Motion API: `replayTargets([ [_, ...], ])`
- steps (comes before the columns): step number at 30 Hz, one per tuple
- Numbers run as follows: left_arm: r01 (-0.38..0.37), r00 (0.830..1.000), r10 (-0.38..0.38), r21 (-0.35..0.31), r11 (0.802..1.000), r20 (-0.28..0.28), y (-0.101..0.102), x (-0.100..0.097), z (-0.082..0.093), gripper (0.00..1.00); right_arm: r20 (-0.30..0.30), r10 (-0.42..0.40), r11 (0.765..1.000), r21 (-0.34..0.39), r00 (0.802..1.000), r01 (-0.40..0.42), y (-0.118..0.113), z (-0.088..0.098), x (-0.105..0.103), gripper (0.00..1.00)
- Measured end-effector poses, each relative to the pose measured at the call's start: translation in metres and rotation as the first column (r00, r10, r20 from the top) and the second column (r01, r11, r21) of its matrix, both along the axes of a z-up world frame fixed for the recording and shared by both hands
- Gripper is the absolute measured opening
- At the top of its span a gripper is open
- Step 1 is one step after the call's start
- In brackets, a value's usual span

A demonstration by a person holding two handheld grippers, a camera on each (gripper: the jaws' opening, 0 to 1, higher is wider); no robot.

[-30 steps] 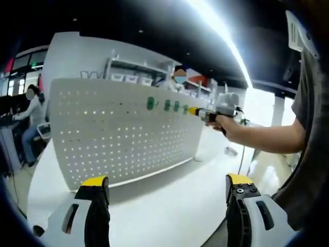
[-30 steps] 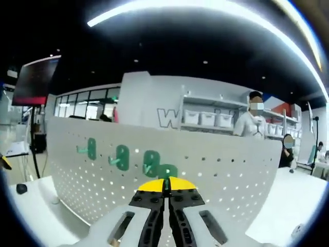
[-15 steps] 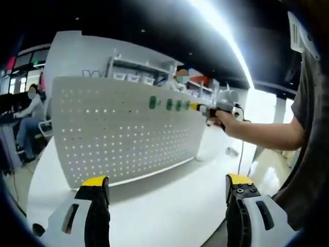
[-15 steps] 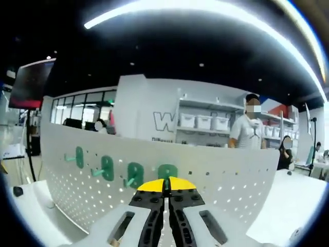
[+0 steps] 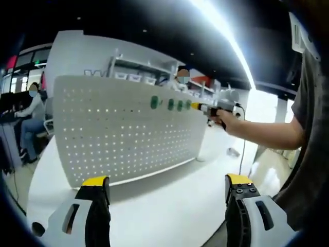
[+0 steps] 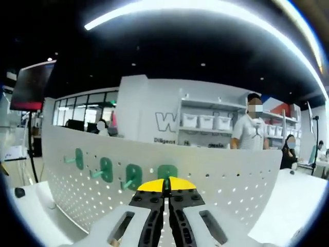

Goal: Insert the hook assembly into the mounting plate slot until the hook locks in place.

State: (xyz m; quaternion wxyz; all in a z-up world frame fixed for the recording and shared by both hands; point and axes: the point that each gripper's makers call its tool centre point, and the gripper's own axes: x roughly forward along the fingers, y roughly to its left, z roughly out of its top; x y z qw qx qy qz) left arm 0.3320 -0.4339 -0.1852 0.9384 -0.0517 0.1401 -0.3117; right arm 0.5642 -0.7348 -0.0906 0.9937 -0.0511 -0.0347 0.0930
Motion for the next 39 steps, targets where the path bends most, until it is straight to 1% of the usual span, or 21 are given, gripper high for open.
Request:
replayTargets([
  [6,-0.003,1.0,0.003,-0.001,1.0,-0.001,0.0,0.0,0.0,0.94,-0.007,0.001,1.0,0.02,1.0,-0.001,-0.001,-0.001,0.002,0.0],
  [8,-0.005,1.0,0.005,0.006,1.0,0.002,0.001,0.0,-0.001,0.94,-0.025,-0.001,1.0,0.021,1.0,0.002,-0.002,-0.005,0.004,0.0],
  [10,-0.003,1.0,0.003,0.01,1.0,0.006,0.001,0.0,0.0,0.94,-0.034,-0.002,0.999,0.046,0.999,0.003,-0.003,-0.007,0.005,0.0],
  [11,-0.005,1.0,0.005,0.008,1.0,0.006,0.001,0.0,0.0,0.94,-0.028,0.001,0.998,0.055,1.0,0.0,-0.003,-0.006,0.005,0.0],
  [13,-0.008,1.0,0.008,0.006,1.0,0.008,0.001,-0.001,0.001,0.94,-0.035,-0.004,0.999,0.041,0.999,0.005,-0.002,-0.006,0.007,0.0],
  [16,-0.009,1.0,0.009,0.01,1.0,0.007,0.003,-0.001,0.0,0.94,-0.037,-0.003,0.999,0.043,0.999,0.004,-0.002,-0.006,0.009,0.0],
  [19,-0.012,1.0,0.012,0.009,1.0,0.005,0.004,-0.001,-0.001,0.94,-0.055,0.0,0.999,0.047,0.998,0.003,-0.001,-0.01,0.01,0.0],
  [20,-0.012,1.0,0.012,0.008,1.0,0.005,0.004,-0.001,-0.001,0.94,-0.05,-0.001,0.999,0.047,0.999,0.003,-0.001,-0.009,0.01,0.0],
  [26,-0.012,1.0,0.012,0.011,1.0,0.004,0.005,-0.002,-0.002,0.94,-0.062,-0.005,0.998,0.055,0.998,0.009,-0.001,-0.01,0.009,0.0],
  [33,-0.007,1.0,0.006,0.008,1.0,0.005,0.004,-0.003,-0.002,0.95,-0.069,-0.008,0.999,0.045,0.998,0.011,0.0,-0.009,0.007,0.0],
  [39,-0.01,1.0,0.01,0.01,1.0,0.012,0.007,-0.005,-0.001,0.95,-0.051,-0.015,0.998,0.06,0.999,0.018,-0.001,-0.002,-0.001,0.0],
])
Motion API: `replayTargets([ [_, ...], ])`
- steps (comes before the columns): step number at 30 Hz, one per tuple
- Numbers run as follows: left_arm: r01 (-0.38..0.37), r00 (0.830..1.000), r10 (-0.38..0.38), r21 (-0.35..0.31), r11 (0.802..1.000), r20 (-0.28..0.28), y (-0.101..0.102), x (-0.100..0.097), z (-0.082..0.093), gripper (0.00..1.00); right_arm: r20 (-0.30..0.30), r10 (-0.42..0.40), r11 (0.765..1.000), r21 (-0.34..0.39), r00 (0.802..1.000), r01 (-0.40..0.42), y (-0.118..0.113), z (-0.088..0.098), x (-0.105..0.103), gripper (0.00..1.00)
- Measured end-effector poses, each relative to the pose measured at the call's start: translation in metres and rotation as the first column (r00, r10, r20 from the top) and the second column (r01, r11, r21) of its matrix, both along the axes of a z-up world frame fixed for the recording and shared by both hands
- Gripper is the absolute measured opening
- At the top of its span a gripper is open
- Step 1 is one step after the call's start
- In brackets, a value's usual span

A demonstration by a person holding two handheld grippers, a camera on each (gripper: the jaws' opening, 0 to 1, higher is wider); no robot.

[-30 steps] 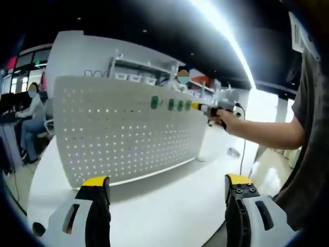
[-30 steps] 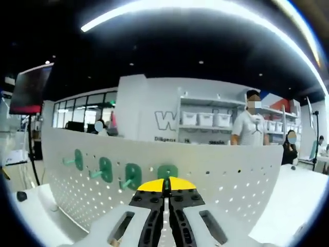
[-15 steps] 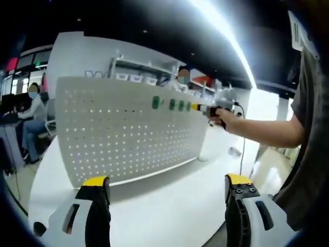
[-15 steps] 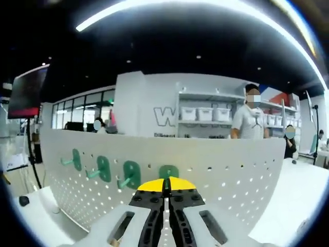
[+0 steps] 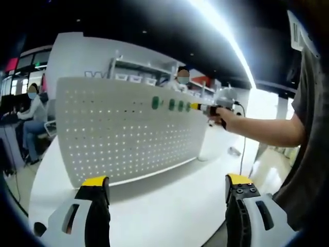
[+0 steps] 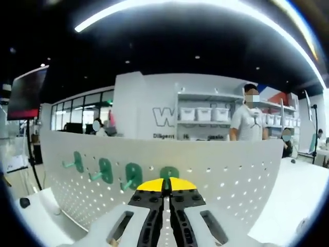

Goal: Insert the hook assembly into the mounting plate slot until the hook locks in place.

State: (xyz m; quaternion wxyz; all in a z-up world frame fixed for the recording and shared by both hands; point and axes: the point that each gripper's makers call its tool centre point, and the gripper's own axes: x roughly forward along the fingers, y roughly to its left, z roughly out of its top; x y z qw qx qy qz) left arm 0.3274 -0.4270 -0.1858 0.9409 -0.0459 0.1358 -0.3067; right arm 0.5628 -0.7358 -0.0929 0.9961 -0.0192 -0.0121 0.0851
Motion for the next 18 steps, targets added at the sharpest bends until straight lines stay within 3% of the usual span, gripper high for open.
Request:
replayTargets([
  [4,-0.008,1.0,0.008,0.002,1.0,-0.001,0.004,0.0,-0.001,0.95,0.047,-0.007,1.0,-0.021,0.999,0.008,-0.002,0.015,-0.012,0.0],
  [9,-0.013,1.0,0.013,0.002,1.0,0.0,0.007,0.0,-0.001,0.95,0.063,-0.001,1.0,-0.023,0.998,0.003,-0.003,0.022,-0.031,0.04],
  [14,-0.017,1.0,0.017,0.001,1.0,-0.004,0.009,0.0,-0.002,0.96,0.021,0.026,0.999,-0.037,0.999,-0.025,0.002,0.01,-0.051,0.13],
  [18,-0.014,1.0,0.014,0.006,1.0,-0.01,0.009,-0.001,-0.004,0.96,-0.035,0.049,0.998,-0.028,0.998,-0.05,0.005,-0.01,-0.069,0.26],
])
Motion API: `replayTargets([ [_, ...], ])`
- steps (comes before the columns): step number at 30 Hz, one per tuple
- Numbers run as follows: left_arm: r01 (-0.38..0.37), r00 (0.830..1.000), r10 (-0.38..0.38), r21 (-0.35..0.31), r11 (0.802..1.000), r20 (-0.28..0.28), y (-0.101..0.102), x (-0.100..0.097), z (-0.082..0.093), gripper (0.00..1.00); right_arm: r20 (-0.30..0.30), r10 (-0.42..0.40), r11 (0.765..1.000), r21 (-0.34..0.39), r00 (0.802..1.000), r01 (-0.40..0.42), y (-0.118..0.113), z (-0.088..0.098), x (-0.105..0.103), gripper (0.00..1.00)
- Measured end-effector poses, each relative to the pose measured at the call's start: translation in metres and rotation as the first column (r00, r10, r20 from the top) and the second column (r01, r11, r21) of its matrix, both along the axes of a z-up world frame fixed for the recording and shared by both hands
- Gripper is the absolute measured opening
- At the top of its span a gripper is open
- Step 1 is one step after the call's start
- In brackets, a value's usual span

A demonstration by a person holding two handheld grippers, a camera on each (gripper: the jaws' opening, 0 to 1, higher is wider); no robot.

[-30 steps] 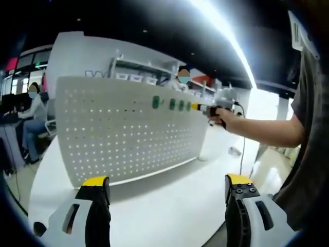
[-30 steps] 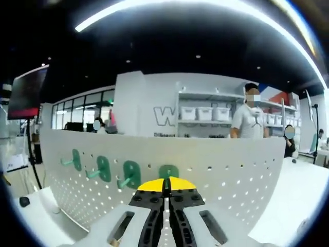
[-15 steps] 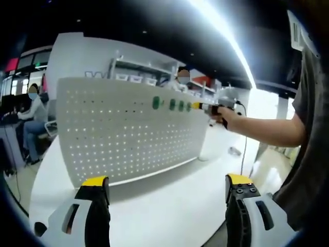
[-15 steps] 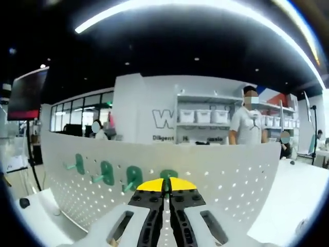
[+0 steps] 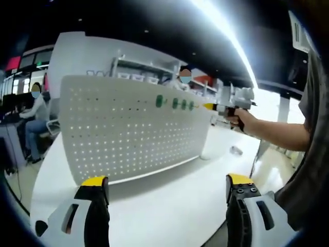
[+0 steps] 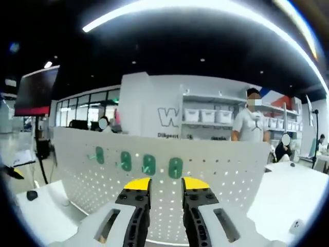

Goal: Insert the hook assembly into the mounting plate slot until the hook locks in place.

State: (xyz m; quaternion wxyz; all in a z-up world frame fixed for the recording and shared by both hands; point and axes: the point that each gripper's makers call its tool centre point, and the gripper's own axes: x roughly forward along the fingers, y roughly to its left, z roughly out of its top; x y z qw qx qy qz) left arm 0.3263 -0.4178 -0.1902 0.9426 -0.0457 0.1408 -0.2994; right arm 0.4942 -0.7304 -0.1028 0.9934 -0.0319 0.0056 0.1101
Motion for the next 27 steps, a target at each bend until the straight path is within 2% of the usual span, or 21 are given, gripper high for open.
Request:
replayTargets([
  [2,0.002,1.0,-0.002,0.003,1.0,-0.002,0.0,-0.001,-0.001,0.96,-0.023,0.006,1.0,0.015,1.0,-0.006,0.001,-0.009,-0.009,0.3],
  [8,0.008,1.0,-0.008,0.005,1.0,-0.006,-0.001,-0.002,-0.002,0.96,-0.094,0.033,0.999,-0.004,0.995,-0.033,0.011,-0.04,-0.041,0.39],
  [19,0.002,1.0,-0.002,0.008,1.0,-0.01,0.003,-0.003,-0.003,0.98,-0.156,0.044,0.999,-0.013,0.987,-0.047,0.025,-0.07,-0.089,0.58],
  [22,0.002,1.0,-0.002,0.017,1.0,-0.012,0.003,-0.004,-0.005,1.0,-0.177,0.053,0.998,-0.013,0.983,-0.056,0.029,-0.078,-0.099,0.59],
  [23,0.001,1.0,0.0,0.014,1.0,-0.012,0.003,-0.004,-0.006,1.0,-0.193,0.046,0.998,-0.034,0.98,-0.054,0.03,-0.083,-0.104,0.6],
  [27,0.004,1.0,-0.004,0.014,1.0,-0.016,0.002,-0.006,-0.007,1.0,-0.21,0.06,0.998,-0.011,0.976,-0.064,0.037,-0.091,-0.121,0.63],
])
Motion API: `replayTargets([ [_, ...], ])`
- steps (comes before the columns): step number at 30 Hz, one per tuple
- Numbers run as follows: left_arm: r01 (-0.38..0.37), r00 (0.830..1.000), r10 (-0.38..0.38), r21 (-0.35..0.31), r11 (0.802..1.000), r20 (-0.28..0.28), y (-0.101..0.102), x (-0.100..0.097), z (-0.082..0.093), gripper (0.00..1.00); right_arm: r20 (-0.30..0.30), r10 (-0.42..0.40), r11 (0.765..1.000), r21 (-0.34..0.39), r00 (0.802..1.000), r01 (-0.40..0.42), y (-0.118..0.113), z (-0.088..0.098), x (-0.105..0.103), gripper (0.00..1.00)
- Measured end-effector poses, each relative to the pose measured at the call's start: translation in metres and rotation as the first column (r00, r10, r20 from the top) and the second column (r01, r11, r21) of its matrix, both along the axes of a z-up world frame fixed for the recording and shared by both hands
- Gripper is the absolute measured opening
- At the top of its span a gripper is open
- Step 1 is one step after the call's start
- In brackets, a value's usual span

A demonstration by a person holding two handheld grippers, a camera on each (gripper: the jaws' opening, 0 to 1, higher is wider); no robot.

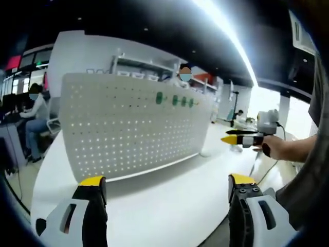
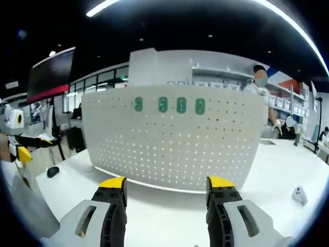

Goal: Insert the hook assembly into the mounting plate slot until the hook locks in place.

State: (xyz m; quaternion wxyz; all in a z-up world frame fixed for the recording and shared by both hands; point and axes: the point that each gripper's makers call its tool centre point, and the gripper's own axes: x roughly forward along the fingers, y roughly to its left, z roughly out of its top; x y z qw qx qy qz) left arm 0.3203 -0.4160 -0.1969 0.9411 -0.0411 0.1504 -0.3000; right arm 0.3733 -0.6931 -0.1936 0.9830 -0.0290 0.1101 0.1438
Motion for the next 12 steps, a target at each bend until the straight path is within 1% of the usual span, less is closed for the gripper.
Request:
replayTargets([
  [6,0.011,1.0,-0.011,0.007,1.0,-0.01,-0.003,-0.005,-0.004,1.0,-0.043,0.009,1.0,0.009,0.999,-0.009,0.006,-0.018,-0.016,0.65],
  [11,0.019,1.0,-0.019,0.01,1.0,-0.017,-0.005,-0.007,-0.006,1.0,-0.06,0.022,1.0,0.015,0.998,-0.021,0.01,-0.026,-0.025,0.67],
  [12,0.021,1.0,-0.02,0.01,1.0,-0.021,-0.005,-0.008,-0.007,1.0,-0.058,0.017,1.0,0.023,0.998,-0.016,0.01,-0.026,-0.027,0.69],
])
